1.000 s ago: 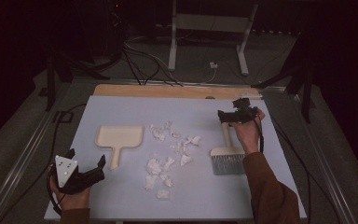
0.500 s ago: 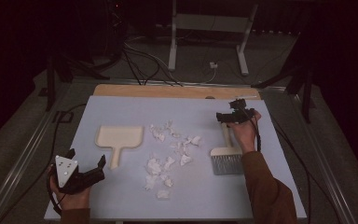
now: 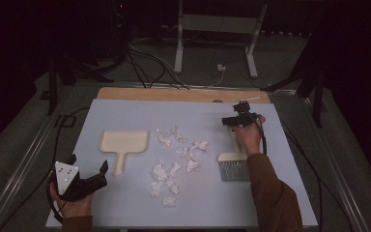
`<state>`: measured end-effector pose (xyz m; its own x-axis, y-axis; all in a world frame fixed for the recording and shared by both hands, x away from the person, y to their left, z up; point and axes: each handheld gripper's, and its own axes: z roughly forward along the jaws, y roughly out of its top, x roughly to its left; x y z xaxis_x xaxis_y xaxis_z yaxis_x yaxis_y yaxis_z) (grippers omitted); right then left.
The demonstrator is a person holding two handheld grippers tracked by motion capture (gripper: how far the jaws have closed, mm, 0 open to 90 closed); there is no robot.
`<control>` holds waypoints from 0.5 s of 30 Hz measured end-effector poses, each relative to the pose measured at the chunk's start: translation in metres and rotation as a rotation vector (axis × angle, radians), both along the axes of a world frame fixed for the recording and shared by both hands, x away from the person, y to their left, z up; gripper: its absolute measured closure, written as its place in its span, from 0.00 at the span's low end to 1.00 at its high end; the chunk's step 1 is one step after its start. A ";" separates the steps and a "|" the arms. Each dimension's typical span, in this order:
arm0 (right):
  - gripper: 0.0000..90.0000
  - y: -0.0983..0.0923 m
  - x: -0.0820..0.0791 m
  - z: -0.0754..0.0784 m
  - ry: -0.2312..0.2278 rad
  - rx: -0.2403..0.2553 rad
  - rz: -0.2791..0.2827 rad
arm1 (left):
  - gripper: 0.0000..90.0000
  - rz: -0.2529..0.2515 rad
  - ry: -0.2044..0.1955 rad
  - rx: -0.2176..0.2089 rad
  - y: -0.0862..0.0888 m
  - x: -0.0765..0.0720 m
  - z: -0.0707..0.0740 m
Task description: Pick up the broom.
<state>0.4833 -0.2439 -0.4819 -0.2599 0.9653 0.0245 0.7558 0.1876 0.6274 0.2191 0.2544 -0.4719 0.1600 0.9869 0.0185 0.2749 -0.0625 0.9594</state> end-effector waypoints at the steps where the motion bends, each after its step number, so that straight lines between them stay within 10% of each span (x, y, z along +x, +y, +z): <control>1: 0.18 0.000 0.000 -0.003 0.009 -0.004 -0.011 | 0.01 0.000 -0.001 0.000 0.000 0.000 0.000; 15: 0.58 0.003 0.004 -0.022 0.099 -0.030 -0.070 | 0.01 0.002 0.001 0.004 0.001 0.000 -0.001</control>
<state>0.4869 -0.2408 -0.5038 -0.1900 0.9816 0.0178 0.8254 0.1499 0.5443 0.2192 0.2552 -0.4724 0.1581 0.9872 0.0219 0.2762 -0.0655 0.9589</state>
